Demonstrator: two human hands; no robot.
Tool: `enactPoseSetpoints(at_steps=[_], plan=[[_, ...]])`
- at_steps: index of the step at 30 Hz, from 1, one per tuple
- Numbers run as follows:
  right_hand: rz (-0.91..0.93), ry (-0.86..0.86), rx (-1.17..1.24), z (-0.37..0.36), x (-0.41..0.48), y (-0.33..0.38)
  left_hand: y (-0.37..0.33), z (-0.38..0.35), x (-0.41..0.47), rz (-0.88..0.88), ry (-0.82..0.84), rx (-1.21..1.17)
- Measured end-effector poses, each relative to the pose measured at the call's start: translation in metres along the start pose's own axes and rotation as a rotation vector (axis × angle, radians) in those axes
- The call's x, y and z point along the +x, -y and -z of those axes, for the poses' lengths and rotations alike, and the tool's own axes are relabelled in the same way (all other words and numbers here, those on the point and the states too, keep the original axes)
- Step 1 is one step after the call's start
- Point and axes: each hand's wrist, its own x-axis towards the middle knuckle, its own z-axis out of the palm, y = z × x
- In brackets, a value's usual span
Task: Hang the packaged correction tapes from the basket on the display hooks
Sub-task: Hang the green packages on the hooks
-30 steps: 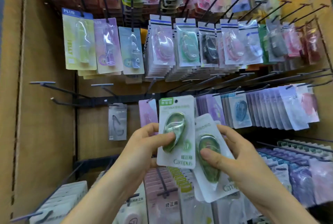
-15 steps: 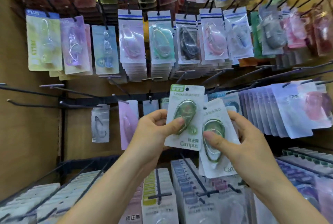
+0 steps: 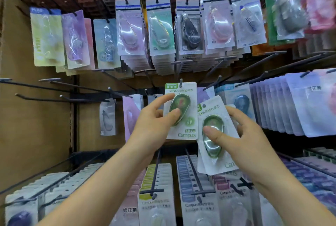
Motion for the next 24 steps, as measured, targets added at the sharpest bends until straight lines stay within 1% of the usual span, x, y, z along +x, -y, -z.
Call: enactPoseSetpoints(at_steps=[4, 7, 11, 14, 20, 24], plan=[[-0.019, -0.031, -0.142, 0.015, 0.003, -0.007, 0.005, 0.01, 0.024, 0.049, 0.021, 0.274], [-0.037, -0.067, -0.166, 0.024, 0.005, -0.011, 0.013, 0.014, 0.045, 0.056, 0.013, 0.375], [-0.092, -0.08, -0.118, 0.032, 0.011, -0.015, 0.034, 0.007, 0.077, 0.075, -0.021, 0.407], [-0.13, -0.052, -0.062, 0.037, 0.014, -0.018, 0.055, 0.002, 0.096, 0.015, -0.055, 0.525], [-0.127, 0.032, 0.046, 0.041, 0.017, -0.019, 0.069, -0.004, 0.109, -0.104, -0.092, 0.757], [-0.123, 0.052, 0.073, 0.039, 0.016, -0.018, 0.063, -0.003, 0.106, -0.076, -0.075, 0.942]])
